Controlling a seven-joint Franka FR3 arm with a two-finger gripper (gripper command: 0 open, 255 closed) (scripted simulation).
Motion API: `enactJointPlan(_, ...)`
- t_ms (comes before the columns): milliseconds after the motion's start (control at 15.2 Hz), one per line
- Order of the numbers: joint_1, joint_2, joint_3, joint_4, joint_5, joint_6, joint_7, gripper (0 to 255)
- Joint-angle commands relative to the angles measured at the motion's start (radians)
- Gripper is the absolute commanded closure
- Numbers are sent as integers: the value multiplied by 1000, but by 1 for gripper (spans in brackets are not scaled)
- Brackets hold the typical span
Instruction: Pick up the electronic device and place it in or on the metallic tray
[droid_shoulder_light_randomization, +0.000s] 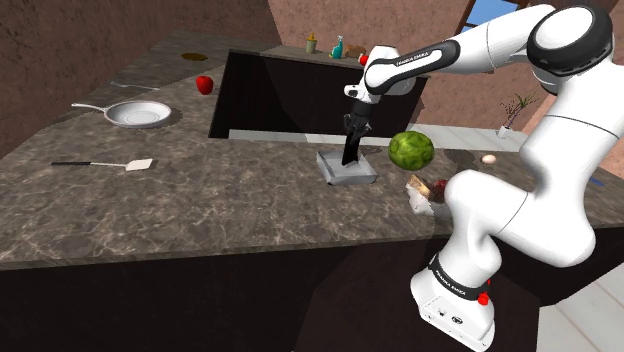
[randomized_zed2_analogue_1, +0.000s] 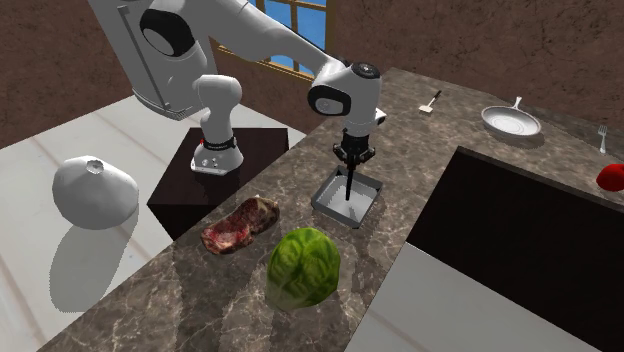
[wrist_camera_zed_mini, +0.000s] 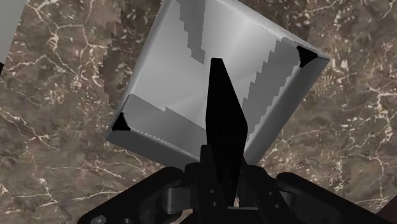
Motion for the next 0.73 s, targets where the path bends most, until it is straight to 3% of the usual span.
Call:
enactJointPlan(0,1,-1,-1,0,-1,1,1,255)
enactJointPlan(198,1,-1,-1,0,-1,1,1,255)
enactJointPlan(264,1,0,-1,0,-1,1,1,0)
enactJointPlan(594,1,-1,-1,0,-1,1,1,0)
enactJointPlan(660,-25,19,27,13,24,-25,-15,0)
